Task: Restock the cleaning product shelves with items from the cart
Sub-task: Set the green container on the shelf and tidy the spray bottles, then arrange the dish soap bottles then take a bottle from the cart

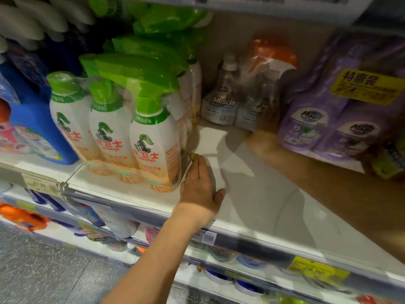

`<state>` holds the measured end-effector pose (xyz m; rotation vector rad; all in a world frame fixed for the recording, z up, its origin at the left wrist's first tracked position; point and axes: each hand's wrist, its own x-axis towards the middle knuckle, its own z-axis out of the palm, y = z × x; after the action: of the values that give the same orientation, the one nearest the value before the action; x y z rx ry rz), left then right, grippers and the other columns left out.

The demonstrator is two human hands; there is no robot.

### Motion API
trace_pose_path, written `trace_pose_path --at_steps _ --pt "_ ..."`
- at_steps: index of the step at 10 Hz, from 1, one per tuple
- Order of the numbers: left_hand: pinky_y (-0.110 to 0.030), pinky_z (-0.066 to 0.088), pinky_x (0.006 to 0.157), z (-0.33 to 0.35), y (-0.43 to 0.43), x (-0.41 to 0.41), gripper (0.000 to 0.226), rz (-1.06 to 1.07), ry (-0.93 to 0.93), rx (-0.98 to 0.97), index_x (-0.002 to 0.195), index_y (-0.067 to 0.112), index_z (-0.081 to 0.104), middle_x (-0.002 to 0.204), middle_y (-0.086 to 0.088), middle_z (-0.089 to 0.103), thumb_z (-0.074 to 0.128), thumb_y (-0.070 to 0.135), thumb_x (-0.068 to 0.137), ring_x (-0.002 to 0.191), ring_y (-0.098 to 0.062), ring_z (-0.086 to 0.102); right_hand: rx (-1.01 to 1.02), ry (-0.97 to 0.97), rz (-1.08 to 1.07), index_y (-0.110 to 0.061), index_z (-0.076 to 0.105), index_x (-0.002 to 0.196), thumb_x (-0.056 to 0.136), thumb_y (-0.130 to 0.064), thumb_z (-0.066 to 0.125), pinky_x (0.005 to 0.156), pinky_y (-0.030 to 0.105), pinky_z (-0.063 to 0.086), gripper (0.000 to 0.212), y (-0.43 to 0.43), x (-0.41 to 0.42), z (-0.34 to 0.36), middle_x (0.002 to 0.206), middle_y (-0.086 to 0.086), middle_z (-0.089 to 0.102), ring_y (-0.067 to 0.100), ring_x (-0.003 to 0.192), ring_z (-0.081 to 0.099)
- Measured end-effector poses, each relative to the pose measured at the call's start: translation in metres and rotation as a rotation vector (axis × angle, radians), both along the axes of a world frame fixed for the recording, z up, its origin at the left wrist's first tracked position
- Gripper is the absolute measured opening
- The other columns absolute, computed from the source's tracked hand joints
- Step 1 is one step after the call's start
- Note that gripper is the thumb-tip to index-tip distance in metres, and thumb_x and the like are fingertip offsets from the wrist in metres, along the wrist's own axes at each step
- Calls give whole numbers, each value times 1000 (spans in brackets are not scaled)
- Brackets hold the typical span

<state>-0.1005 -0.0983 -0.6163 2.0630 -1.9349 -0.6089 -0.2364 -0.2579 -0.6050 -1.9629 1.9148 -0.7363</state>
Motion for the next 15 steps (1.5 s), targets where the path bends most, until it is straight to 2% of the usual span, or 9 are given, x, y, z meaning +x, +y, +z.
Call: trace_pose_path --at_steps 1,2,3,4,6,9,11,13,15 --pt "-28 14 116 -4 -1 4 75 -3 144 -44 151 6 19 160 -15 8 57 35 94 148 -24 9 38 -320 98 -1 42 133 92 -11 58 106 33 37 46 70 -3 17 142 19 43 30 125 47" --pt "-32 34 112 3 10 7 46 -6 413 -204 125 14 60 144 -13 44 67 37 86 139 -20 35 84 -478 246 -16 59 113 91 -9 63 82 17 45 24 125 -19 28 114 5 63 10 92 58" --pt "-31 49 96 22 34 -4 27 36 572 -439 105 25 64 119 1 59 58 42 84 114 -8 55 79 -590 313 -30 63 97 90 -11 65 71 22 50 20 181 -46 46 85 -16 65 1 77 59" --pt "-30 51 89 55 60 -36 19 -74 593 -452 109 25 64 112 11 62 63 22 90 104 -6 60 41 -662 337 -29 64 100 91 -19 64 73 20 50 13 232 -79 67 86 -22 66 1 82 61" --pt "-16 49 80 108 129 -137 10 -266 728 -378 95 33 65 94 18 70 64 25 90 88 -1 65 -63 -795 247 -17 66 94 86 -29 59 69 22 48 16 330 -172 126 79 -3 64 9 75 59" --pt "-26 53 74 170 207 -313 6 -552 868 -258 87 28 63 84 12 67 62 22 88 80 -10 66 -124 -846 -57 -37 67 84 85 -35 67 62 21 49 2 457 -337 167 74 -8 62 11 70 58" --pt "-20 52 76 171 199 -390 16 -687 824 -168 94 30 61 90 17 65 63 14 92 85 -3 63 -173 -863 -217 -22 66 87 78 -36 66 61 17 46 17 458 -401 172 73 -2 64 8 66 58" --pt "-19 52 78 160 158 -474 17 -734 726 -180 104 18 62 94 12 64 66 14 89 85 0 62 -153 -836 -331 -14 60 92 92 -10 59 55 21 41 4 410 -454 158 78 13 55 19 67 48" --pt "-32 46 95 143 118 -556 31 -719 532 4 125 8 52 120 -7 58 55 14 95 111 -23 56 -11 -826 -594 -12 57 107 95 -13 58 57 32 47 12 384 -519 120 83 13 52 23 71 59"
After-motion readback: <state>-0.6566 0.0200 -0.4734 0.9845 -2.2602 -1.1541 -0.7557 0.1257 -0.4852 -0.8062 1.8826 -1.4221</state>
